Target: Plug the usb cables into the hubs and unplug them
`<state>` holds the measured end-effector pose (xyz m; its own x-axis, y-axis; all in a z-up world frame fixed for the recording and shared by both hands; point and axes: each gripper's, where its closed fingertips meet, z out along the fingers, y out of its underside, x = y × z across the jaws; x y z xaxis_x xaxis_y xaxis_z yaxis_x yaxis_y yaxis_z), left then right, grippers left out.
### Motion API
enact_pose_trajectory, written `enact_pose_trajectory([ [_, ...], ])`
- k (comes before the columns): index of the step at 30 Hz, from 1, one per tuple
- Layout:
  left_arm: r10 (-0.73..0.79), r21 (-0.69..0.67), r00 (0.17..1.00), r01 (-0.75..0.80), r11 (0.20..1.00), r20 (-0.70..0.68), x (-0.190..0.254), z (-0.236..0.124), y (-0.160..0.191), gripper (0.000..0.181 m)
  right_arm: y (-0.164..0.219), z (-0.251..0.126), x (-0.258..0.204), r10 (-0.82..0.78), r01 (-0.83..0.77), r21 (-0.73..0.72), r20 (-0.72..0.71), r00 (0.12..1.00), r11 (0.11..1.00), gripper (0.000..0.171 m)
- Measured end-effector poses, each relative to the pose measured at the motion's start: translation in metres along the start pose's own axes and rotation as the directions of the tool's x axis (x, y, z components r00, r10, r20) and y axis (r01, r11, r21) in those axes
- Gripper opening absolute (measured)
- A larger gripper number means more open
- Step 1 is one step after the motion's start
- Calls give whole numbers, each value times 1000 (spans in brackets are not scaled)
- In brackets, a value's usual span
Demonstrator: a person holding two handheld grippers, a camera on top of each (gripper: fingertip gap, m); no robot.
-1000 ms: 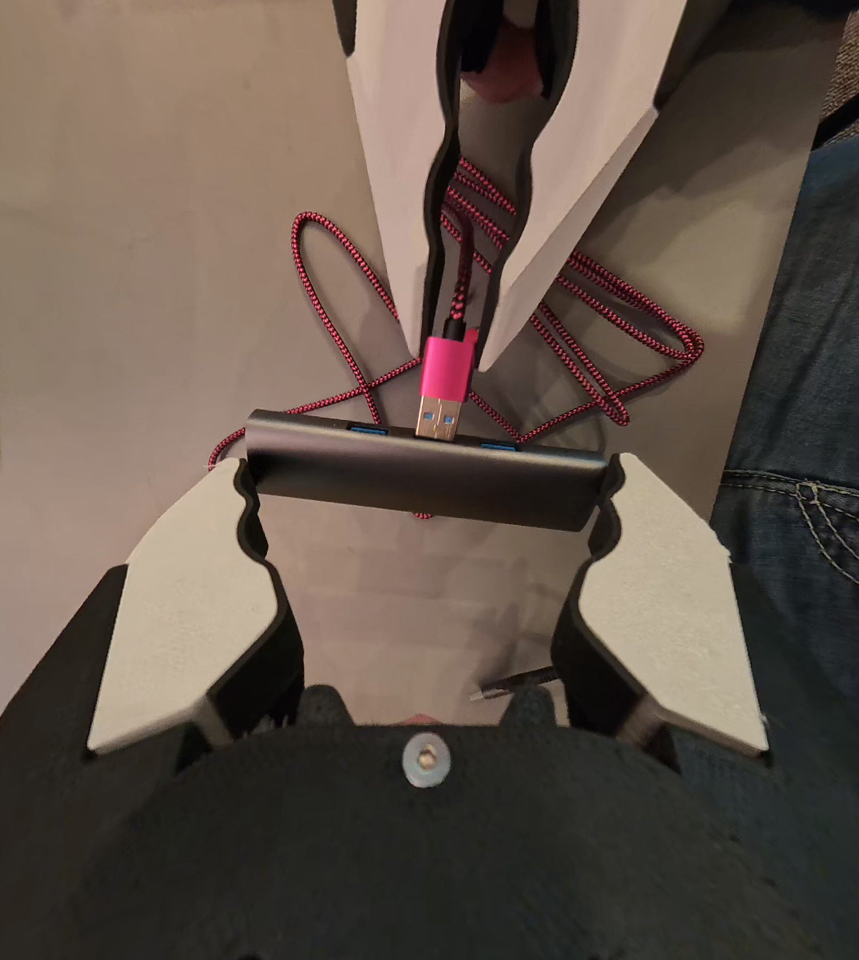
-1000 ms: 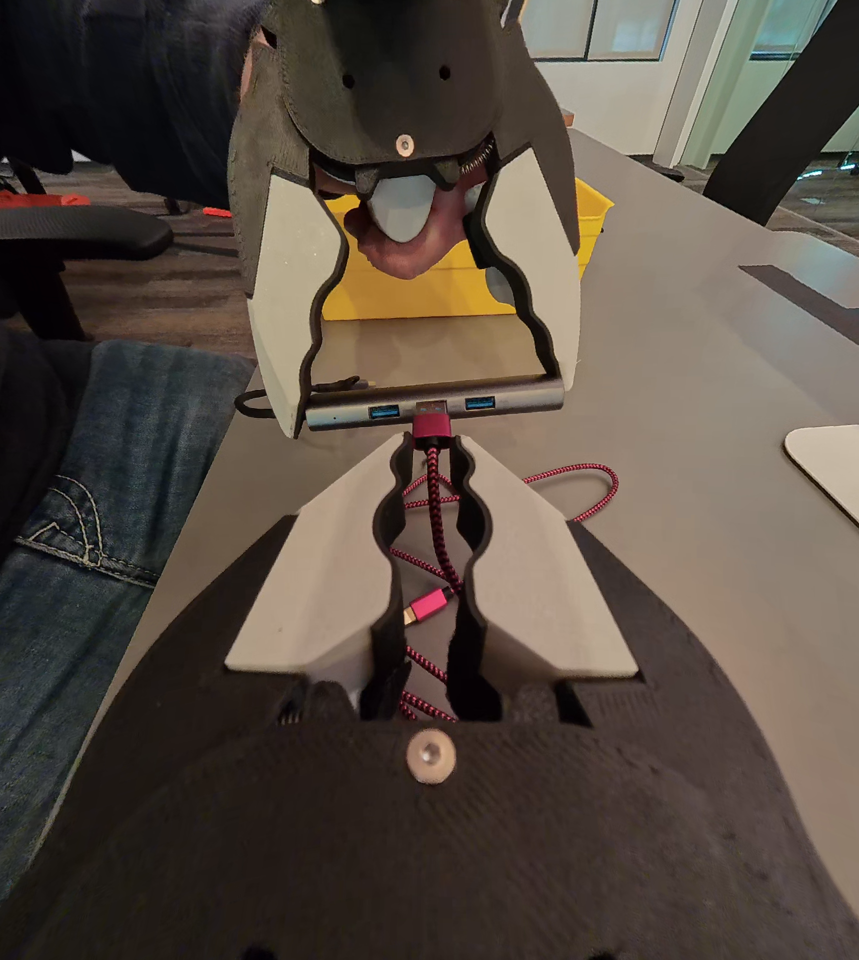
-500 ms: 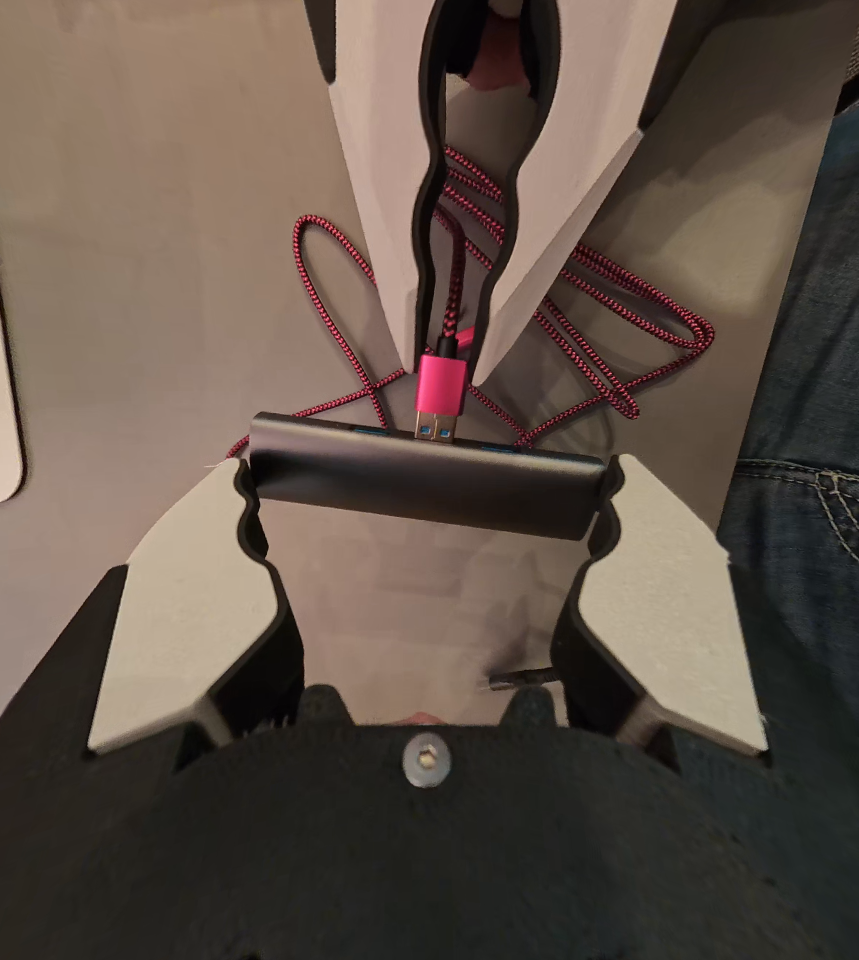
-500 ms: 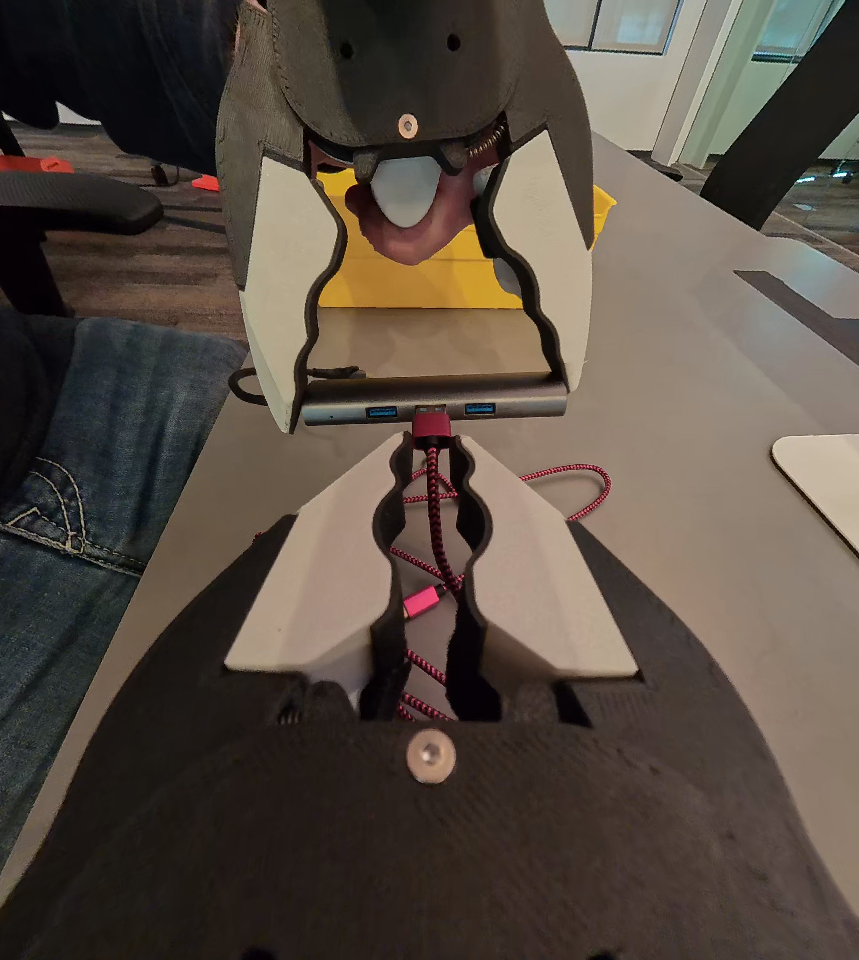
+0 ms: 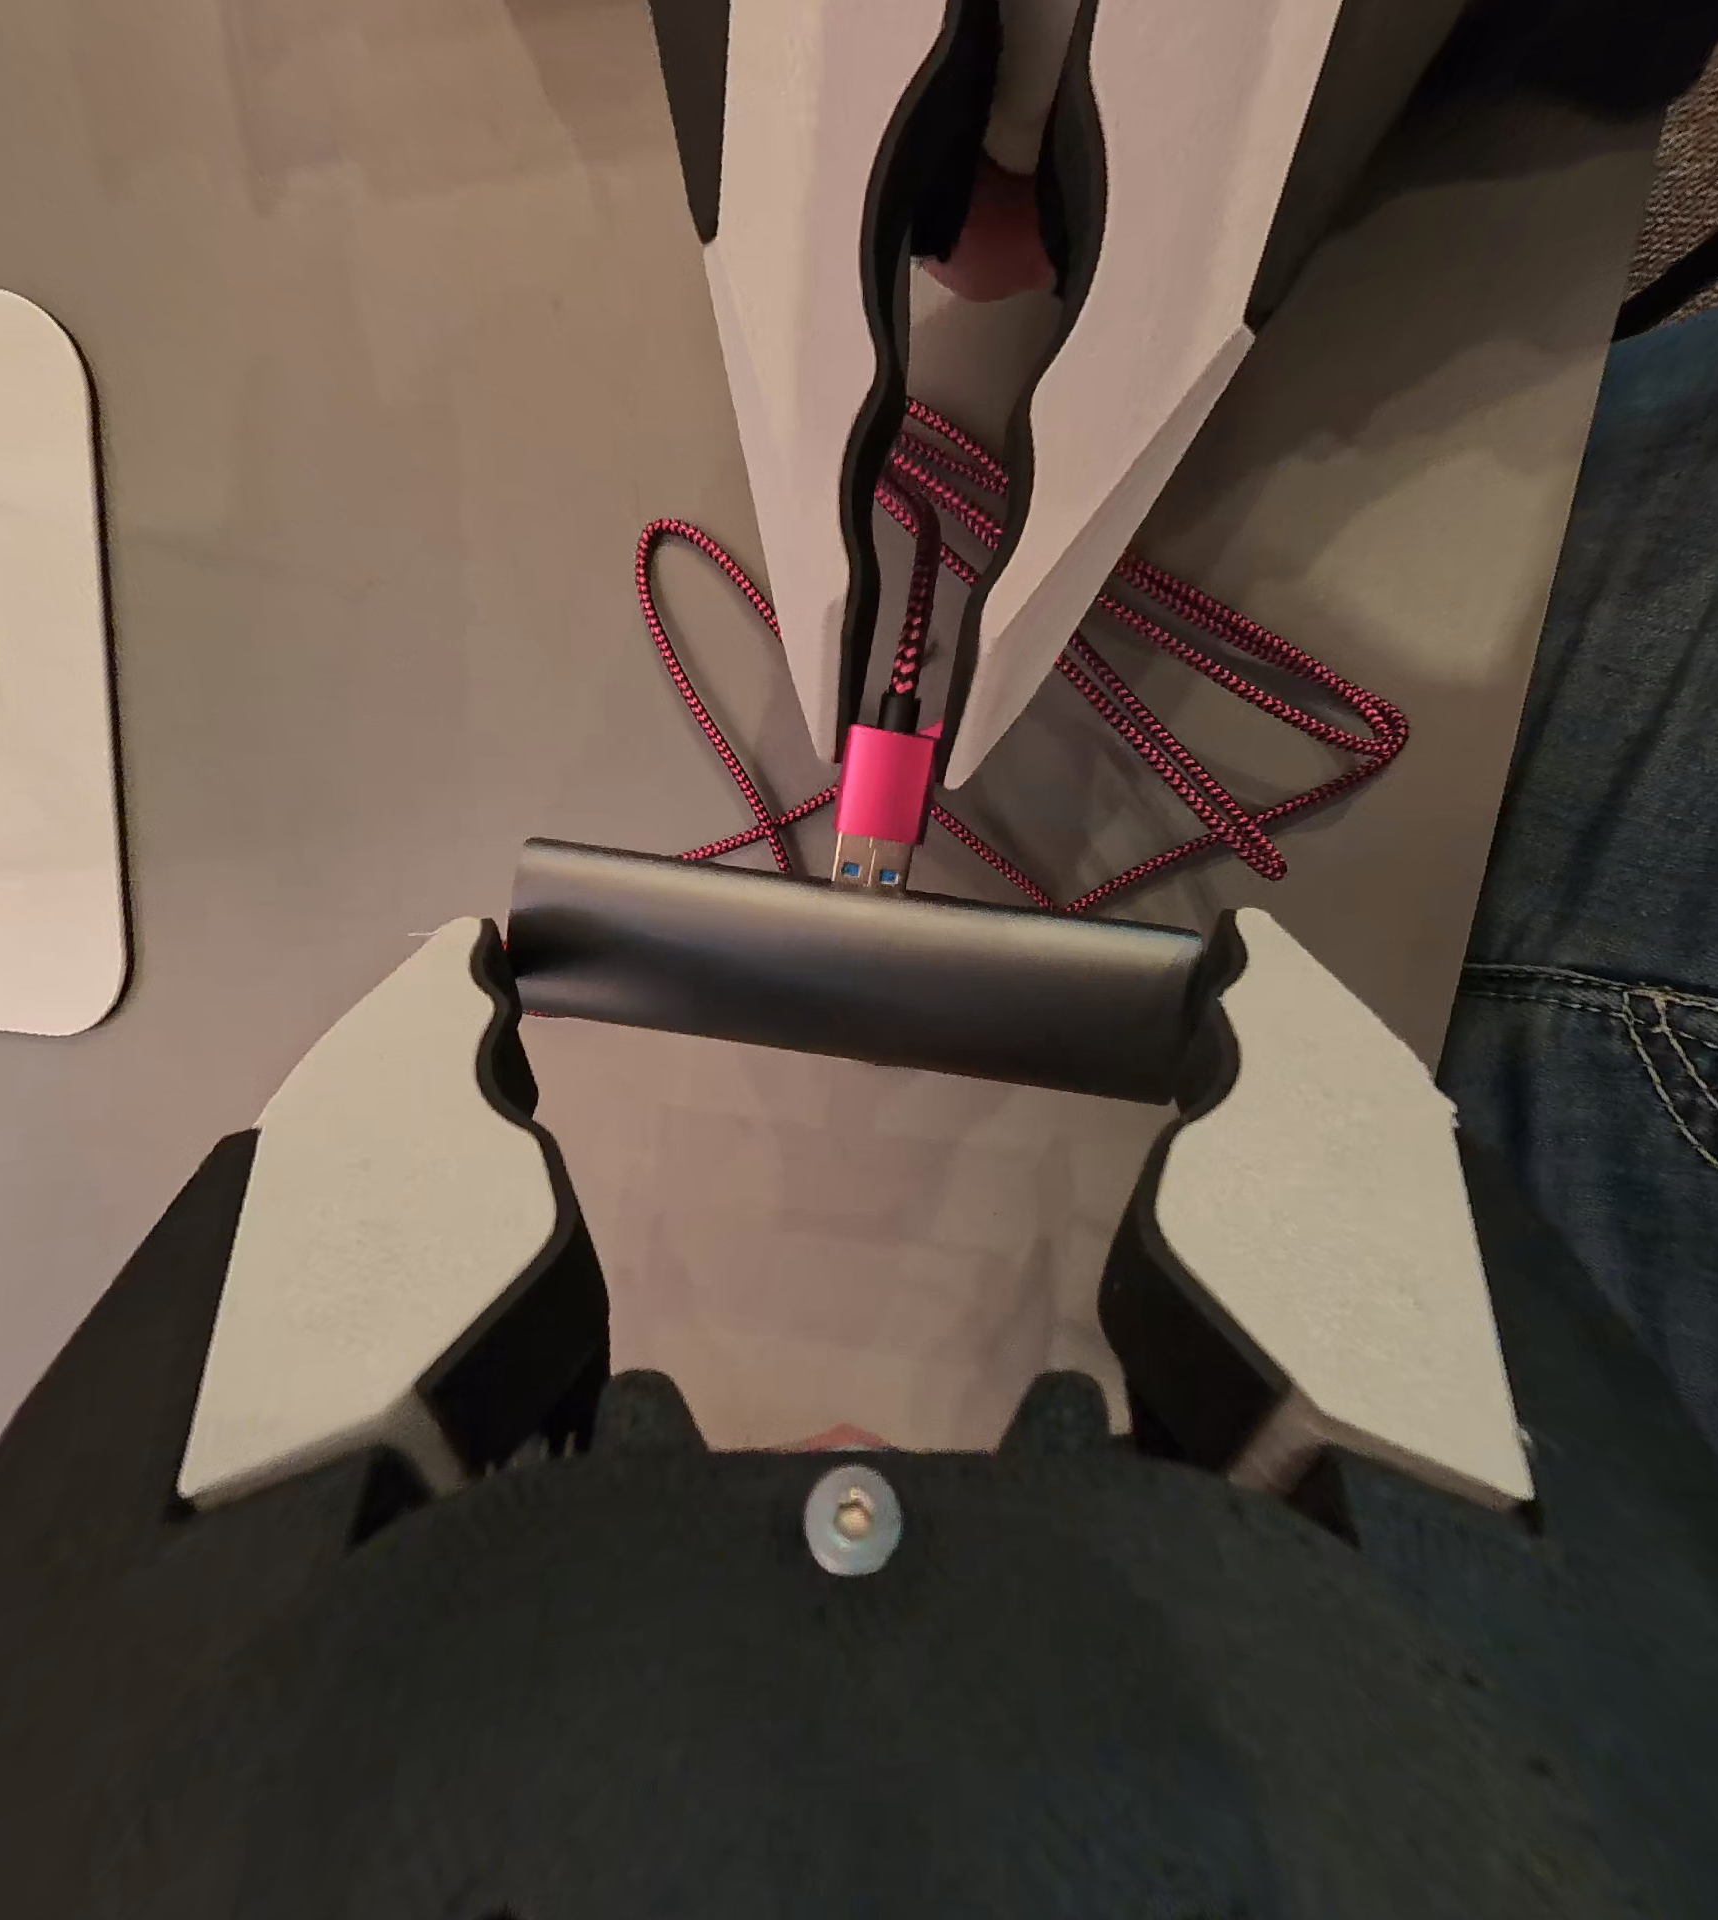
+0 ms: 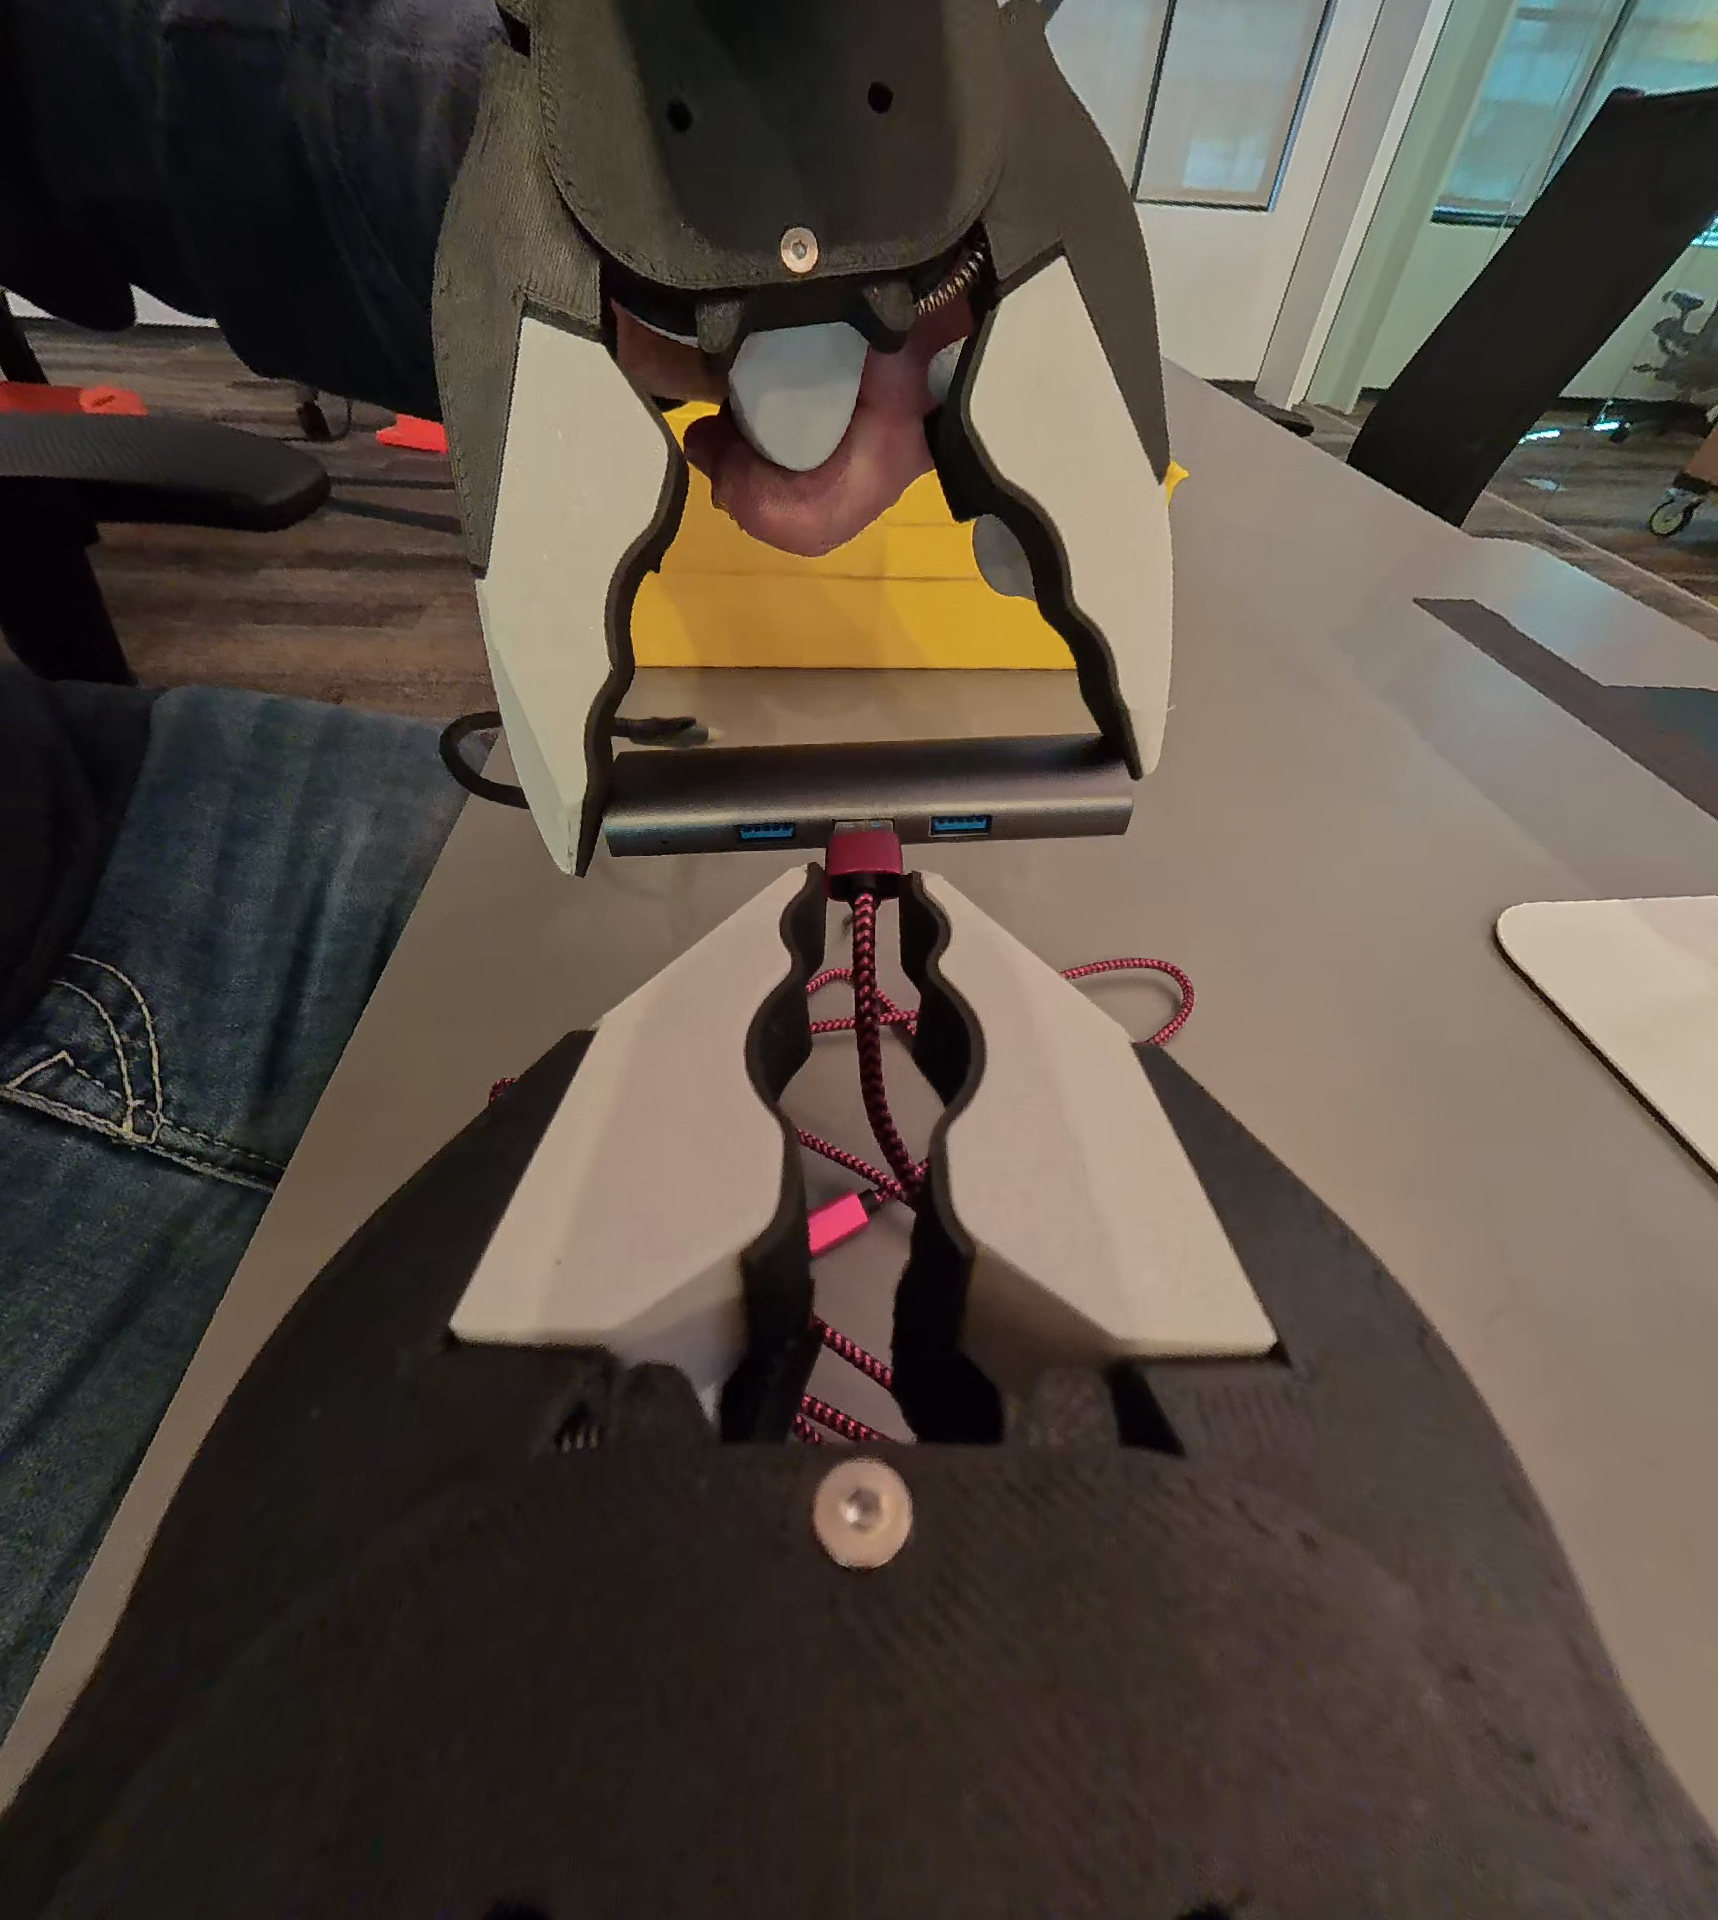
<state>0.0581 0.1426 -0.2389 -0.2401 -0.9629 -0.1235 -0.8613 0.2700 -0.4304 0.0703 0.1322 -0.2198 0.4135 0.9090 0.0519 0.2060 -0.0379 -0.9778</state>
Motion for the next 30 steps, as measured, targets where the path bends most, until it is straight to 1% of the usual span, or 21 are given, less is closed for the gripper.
enact_pose_trajectory([
  [6,24,-7,1000,-24,1000,15,0,0,2,121,-1,1,-1,-22,22,-1,-9,1000,1000,12],
  [11,17,31,1000,-18,999,24,-1,-2,-2,121,-4,-1,0,-45,45,9,-22,999,999,12],
  [19,16,41,999,-17,999,30,-1,-4,-2,120,-5,0,0,-65,66,9,-33,997,998,12],
  [25,16,85,999,-20,996,43,-2,-13,-9,120,-6,0,1,-36,37,35,-15,999,999,12],
  [28,4,144,999,-9,990,39,-2,-22,-19,120,-10,-2,1,-3,3,75,-1,1000,997,12],
  [30,12,164,999,-17,986,31,0,-25,-24,119,-10,-2,1,-11,12,70,-3,1000,997,12],
])
